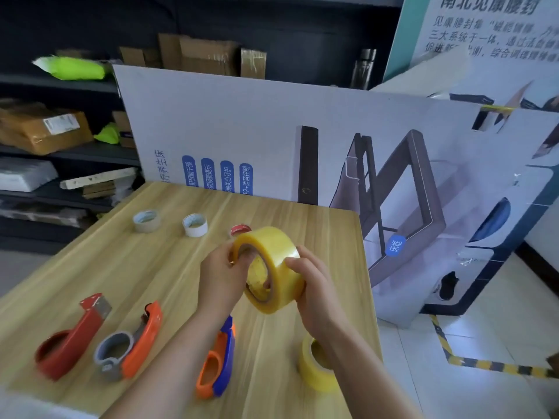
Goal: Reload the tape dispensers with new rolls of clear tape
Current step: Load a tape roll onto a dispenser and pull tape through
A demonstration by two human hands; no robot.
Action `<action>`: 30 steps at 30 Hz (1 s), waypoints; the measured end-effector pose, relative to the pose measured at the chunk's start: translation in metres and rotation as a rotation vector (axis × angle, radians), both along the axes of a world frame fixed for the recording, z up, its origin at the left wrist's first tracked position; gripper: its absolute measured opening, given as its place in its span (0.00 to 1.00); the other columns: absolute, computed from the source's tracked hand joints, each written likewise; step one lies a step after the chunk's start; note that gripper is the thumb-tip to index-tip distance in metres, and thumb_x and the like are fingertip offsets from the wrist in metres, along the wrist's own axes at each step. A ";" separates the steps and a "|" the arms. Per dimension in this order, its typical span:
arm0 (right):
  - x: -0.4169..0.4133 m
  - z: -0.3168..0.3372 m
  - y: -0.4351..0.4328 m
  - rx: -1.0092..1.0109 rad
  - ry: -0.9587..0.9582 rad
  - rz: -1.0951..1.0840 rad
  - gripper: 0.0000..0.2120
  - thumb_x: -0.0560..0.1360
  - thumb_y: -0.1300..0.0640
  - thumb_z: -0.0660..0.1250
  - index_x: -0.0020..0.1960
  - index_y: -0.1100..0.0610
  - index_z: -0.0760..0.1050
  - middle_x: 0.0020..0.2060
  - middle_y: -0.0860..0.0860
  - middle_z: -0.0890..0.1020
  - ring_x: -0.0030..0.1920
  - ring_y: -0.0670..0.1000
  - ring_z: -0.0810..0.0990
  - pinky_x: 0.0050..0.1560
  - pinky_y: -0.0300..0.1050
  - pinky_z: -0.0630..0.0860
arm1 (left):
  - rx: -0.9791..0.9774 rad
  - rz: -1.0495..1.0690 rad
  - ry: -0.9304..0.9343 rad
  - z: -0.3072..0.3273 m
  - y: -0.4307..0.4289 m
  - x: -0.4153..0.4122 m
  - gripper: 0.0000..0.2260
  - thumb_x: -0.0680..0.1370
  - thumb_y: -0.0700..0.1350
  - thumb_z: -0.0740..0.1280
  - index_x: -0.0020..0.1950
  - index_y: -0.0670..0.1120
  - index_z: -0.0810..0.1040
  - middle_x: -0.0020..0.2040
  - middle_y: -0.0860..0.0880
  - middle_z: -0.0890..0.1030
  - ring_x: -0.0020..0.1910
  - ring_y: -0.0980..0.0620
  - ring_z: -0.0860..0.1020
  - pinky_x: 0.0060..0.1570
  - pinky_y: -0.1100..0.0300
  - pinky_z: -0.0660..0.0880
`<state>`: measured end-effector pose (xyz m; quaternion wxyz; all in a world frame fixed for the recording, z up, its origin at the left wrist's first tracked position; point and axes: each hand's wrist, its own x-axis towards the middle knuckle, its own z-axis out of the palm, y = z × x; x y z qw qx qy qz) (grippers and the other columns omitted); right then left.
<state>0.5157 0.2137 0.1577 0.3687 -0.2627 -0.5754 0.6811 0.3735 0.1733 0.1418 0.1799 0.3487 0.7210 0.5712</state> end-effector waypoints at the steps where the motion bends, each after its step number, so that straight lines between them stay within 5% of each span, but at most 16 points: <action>1: -0.004 0.005 -0.001 0.000 0.026 0.023 0.10 0.71 0.54 0.62 0.45 0.58 0.78 0.37 0.59 0.79 0.42 0.57 0.77 0.49 0.53 0.72 | -0.021 -0.023 -0.066 0.002 -0.001 -0.003 0.10 0.74 0.50 0.68 0.36 0.48 0.77 0.33 0.43 0.78 0.34 0.50 0.74 0.36 0.53 0.72; 5: -0.022 0.016 -0.007 0.010 0.081 0.122 0.12 0.71 0.58 0.61 0.48 0.54 0.82 0.42 0.57 0.83 0.44 0.55 0.81 0.50 0.55 0.76 | -0.053 -0.150 -0.335 0.013 -0.004 -0.015 0.06 0.78 0.43 0.64 0.42 0.48 0.78 0.35 0.45 0.80 0.32 0.49 0.78 0.32 0.56 0.76; 8: -0.041 0.023 -0.012 0.003 0.097 0.142 0.13 0.72 0.58 0.62 0.52 0.57 0.82 0.45 0.60 0.83 0.45 0.58 0.81 0.51 0.57 0.77 | -0.106 -0.222 -0.358 0.024 -0.010 -0.031 0.03 0.78 0.44 0.64 0.47 0.49 0.77 0.40 0.45 0.81 0.35 0.49 0.79 0.34 0.55 0.78; 10: -0.056 0.029 -0.016 -0.007 0.105 0.143 0.12 0.73 0.57 0.63 0.52 0.58 0.82 0.46 0.63 0.83 0.44 0.60 0.81 0.52 0.59 0.77 | -0.071 -0.235 -0.257 0.031 -0.016 -0.044 0.15 0.70 0.52 0.66 0.55 0.53 0.74 0.46 0.46 0.81 0.42 0.49 0.80 0.45 0.48 0.79; 12: -0.071 0.036 -0.021 -0.010 0.101 0.149 0.13 0.74 0.56 0.63 0.54 0.60 0.81 0.46 0.64 0.83 0.42 0.60 0.81 0.54 0.61 0.76 | 0.065 -0.247 -0.127 0.038 -0.022 -0.058 0.22 0.70 0.50 0.64 0.63 0.58 0.70 0.51 0.51 0.79 0.44 0.53 0.80 0.44 0.50 0.79; 15: -0.091 0.047 -0.027 -0.026 0.103 0.149 0.15 0.74 0.56 0.63 0.56 0.64 0.79 0.44 0.62 0.84 0.38 0.58 0.82 0.49 0.56 0.79 | 0.177 -0.253 0.181 0.051 -0.029 -0.082 0.13 0.73 0.47 0.63 0.57 0.57 0.74 0.43 0.56 0.78 0.37 0.56 0.77 0.35 0.53 0.75; 18: -0.107 0.055 -0.031 -0.043 0.115 0.173 0.14 0.73 0.57 0.64 0.54 0.63 0.80 0.44 0.62 0.85 0.39 0.57 0.83 0.48 0.55 0.79 | 0.131 -0.268 0.351 0.056 -0.029 -0.111 0.17 0.66 0.55 0.60 0.53 0.55 0.76 0.41 0.56 0.80 0.41 0.53 0.79 0.41 0.50 0.77; 21: -0.124 0.063 -0.035 -0.021 0.122 0.216 0.14 0.72 0.61 0.62 0.55 0.61 0.81 0.46 0.61 0.84 0.43 0.58 0.83 0.52 0.58 0.78 | 0.112 -0.327 0.147 0.056 -0.032 -0.131 0.15 0.67 0.52 0.62 0.54 0.58 0.76 0.43 0.56 0.79 0.43 0.48 0.80 0.39 0.51 0.77; 24: -0.140 0.065 -0.040 -0.007 0.113 0.218 0.18 0.72 0.61 0.62 0.59 0.62 0.79 0.51 0.64 0.83 0.48 0.61 0.81 0.58 0.67 0.74 | 0.027 -0.436 -0.066 0.053 -0.031 -0.150 0.17 0.73 0.36 0.63 0.59 0.52 0.70 0.42 0.54 0.76 0.36 0.60 0.78 0.34 0.67 0.74; 27: -0.155 0.064 -0.046 -0.012 0.117 0.199 0.18 0.71 0.61 0.62 0.58 0.61 0.80 0.51 0.63 0.83 0.48 0.61 0.82 0.58 0.69 0.73 | -0.010 -0.473 -0.193 0.057 -0.033 -0.162 0.04 0.81 0.43 0.60 0.50 0.50 0.74 0.33 0.48 0.72 0.26 0.54 0.71 0.24 0.64 0.68; 30: -0.167 0.063 -0.050 0.020 0.098 0.156 0.15 0.69 0.59 0.64 0.52 0.56 0.83 0.49 0.63 0.84 0.46 0.60 0.82 0.56 0.69 0.75 | -0.036 -0.533 -0.231 0.057 -0.036 -0.170 0.10 0.83 0.43 0.57 0.60 0.55 0.71 0.37 0.52 0.81 0.34 0.51 0.76 0.25 0.62 0.74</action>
